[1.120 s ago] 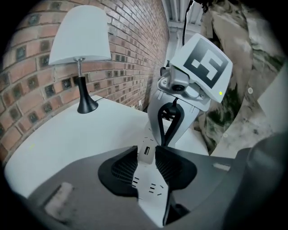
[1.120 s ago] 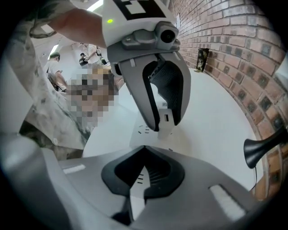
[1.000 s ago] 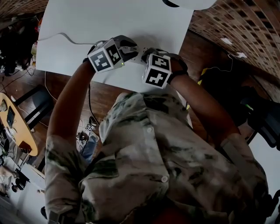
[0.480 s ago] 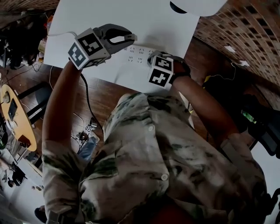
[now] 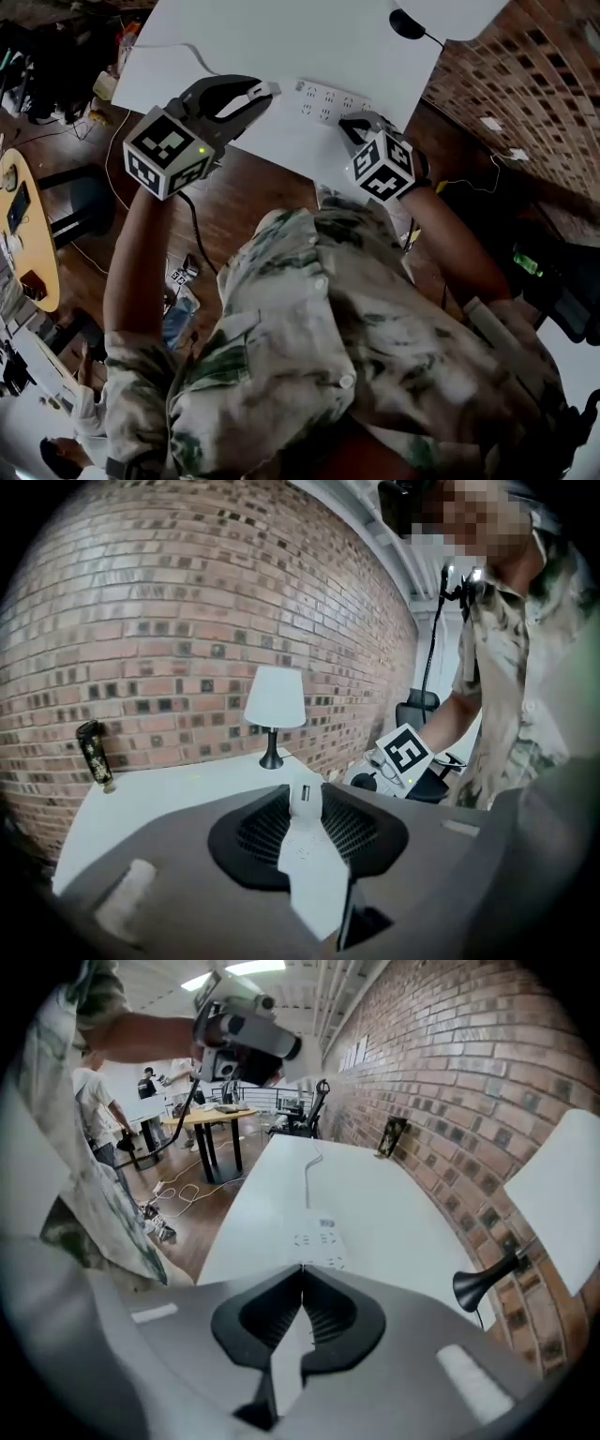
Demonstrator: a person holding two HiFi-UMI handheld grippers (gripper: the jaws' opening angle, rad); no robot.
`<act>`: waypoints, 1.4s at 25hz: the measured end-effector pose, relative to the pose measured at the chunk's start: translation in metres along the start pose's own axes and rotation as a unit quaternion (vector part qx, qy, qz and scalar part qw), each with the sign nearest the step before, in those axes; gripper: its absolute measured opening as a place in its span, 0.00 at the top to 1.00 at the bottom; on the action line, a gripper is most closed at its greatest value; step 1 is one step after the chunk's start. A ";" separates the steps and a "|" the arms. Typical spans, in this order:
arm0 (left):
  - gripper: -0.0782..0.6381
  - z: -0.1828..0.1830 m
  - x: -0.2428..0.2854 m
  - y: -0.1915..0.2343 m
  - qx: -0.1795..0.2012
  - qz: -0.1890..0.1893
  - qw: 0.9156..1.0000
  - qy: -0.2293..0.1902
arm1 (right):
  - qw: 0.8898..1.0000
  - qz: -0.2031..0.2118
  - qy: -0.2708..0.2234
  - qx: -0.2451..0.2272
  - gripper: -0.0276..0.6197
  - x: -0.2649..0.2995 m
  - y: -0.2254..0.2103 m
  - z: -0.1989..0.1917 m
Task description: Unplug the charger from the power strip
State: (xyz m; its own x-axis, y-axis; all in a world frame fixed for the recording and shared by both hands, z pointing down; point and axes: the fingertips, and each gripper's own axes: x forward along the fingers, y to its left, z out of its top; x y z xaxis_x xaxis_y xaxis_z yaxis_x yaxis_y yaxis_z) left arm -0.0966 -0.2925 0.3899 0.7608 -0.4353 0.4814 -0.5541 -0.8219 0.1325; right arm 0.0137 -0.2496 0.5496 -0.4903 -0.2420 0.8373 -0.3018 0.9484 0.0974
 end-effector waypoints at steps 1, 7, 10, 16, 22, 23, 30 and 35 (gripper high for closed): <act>0.73 -0.002 -0.011 -0.010 -0.005 0.005 1.000 -0.008 | 1.000 -0.008 -0.011 0.008 0.95 -0.009 0.008 0.005; 0.73 -0.031 -0.071 -0.091 -0.005 -0.004 1.000 -0.028 | 0.993 -0.053 -0.073 0.080 0.93 -0.075 0.085 0.025; 0.73 -0.047 -0.094 -0.137 0.003 -0.028 0.999 -0.031 | 0.985 -0.085 -0.101 0.114 0.92 -0.116 0.127 0.029; 0.73 -0.059 -0.133 -0.219 0.022 -0.043 0.998 -0.048 | 0.977 -0.092 -0.143 0.132 0.91 -0.182 0.216 0.035; 0.73 -0.065 -0.162 -0.304 0.025 -0.037 0.997 -0.057 | 0.977 -0.088 -0.166 0.103 0.91 -0.237 0.288 0.016; 0.73 -0.066 -0.165 -0.320 0.029 -0.030 0.998 -0.056 | 0.976 -0.087 -0.173 0.100 0.91 -0.247 0.298 0.008; 0.73 -0.076 -0.183 -0.459 -0.025 0.024 0.996 -0.080 | 0.969 -0.076 -0.219 0.088 0.91 -0.324 0.388 -0.072; 0.73 -0.095 -0.183 -0.570 -0.056 0.024 0.996 -0.068 | 0.969 -0.042 -0.233 0.076 0.89 -0.373 0.452 -0.126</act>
State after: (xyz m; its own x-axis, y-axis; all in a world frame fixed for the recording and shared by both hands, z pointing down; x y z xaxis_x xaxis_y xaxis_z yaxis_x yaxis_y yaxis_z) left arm 0.0475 0.2906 0.3088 0.7666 -0.5258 0.3686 -0.6198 -0.7560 0.2106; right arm 0.1635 0.2953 0.3488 -0.7636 -0.4175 0.4925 -0.4570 0.8883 0.0445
